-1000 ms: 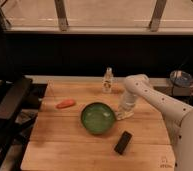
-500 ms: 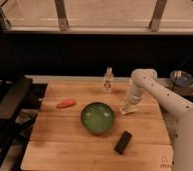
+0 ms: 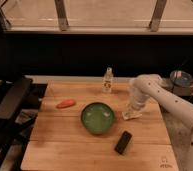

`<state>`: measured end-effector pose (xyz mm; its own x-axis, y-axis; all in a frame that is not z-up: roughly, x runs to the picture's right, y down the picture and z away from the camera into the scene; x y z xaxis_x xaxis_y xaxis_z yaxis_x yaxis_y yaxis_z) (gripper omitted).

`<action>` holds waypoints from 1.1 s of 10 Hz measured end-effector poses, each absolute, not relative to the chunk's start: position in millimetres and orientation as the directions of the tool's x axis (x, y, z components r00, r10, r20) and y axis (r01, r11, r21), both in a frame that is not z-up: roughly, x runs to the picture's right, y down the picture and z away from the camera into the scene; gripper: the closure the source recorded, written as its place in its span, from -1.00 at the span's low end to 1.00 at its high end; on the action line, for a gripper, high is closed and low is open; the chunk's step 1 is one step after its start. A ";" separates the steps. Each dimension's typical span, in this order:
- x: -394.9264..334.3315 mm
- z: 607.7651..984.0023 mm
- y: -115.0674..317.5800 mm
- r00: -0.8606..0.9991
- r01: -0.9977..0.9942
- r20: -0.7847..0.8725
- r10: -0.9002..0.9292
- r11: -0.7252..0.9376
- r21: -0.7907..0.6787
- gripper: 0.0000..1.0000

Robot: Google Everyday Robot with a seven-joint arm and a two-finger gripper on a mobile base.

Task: Wipe the white sponge on the table

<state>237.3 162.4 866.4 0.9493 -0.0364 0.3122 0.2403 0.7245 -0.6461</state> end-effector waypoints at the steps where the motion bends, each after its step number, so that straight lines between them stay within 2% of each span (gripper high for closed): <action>1: 243.7 865.9 161.2 0.954 0.226 0.299 -0.031 0.730 -0.645 0.99; 6: 305.2 865.9 143.2 0.980 0.117 0.196 0.018 0.750 -0.651 0.99; 8: 335.8 863.4 148.1 0.987 0.054 0.148 0.060 0.743 -0.667 0.99; 11: 373.8 841.2 184.0 0.984 -0.061 0.079 0.161 0.715 -0.696 0.99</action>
